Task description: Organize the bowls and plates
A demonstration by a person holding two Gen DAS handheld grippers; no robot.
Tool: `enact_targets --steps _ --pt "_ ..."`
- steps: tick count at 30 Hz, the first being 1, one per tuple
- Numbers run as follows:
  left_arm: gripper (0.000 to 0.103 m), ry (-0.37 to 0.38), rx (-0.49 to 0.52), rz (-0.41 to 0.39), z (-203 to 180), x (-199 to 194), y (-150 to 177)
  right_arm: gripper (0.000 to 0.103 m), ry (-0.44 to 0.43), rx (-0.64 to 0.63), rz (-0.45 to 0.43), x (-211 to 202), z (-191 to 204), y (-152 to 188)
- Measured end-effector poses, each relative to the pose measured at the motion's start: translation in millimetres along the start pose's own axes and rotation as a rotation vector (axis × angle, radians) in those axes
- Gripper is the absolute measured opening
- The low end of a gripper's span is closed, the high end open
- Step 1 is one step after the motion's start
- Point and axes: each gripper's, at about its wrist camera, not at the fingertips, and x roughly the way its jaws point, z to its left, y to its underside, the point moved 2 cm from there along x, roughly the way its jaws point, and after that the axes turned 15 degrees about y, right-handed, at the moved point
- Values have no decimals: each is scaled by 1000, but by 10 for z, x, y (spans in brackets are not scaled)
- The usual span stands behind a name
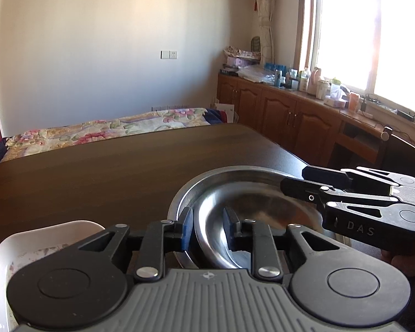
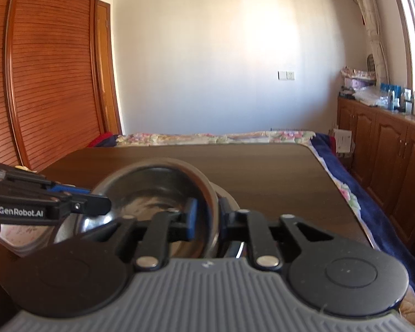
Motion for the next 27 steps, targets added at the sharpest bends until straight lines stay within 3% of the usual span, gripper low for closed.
enact_targets --steps 3,5,8,11,14,16,18,21,27 --pt "43 -16 12 -31 -18 -65 12 40 9 -20 -45 -69 31 -22" --pt "61 -37 25 -66 -28 -125 32 40 18 -23 -63 -99 31 -30" --pt "76 -73 30 -115 -30 -184 84 50 24 6 -78 -146 -6 2" --pt "84 -107 29 -154 -26 -191 180 58 40 40 -91 -151 -53 50" --pt "84 -125 30 -159 -53 -158 269 65 57 44 -93 -123 -72 111" --pt "84 -124 29 -162 -58 -157 328 78 61 59 -86 -103 -94 161" --pt "84 -121 26 -154 -56 -141 356 82 65 88 -82 -93 -134 225" --pt "81 -116 9 -146 -36 -114 369 82 59 107 -57 -47 -132 299" --pt "60 -119 -6 -130 -50 -86 433 81 36 134 -41 -10 -138 352"
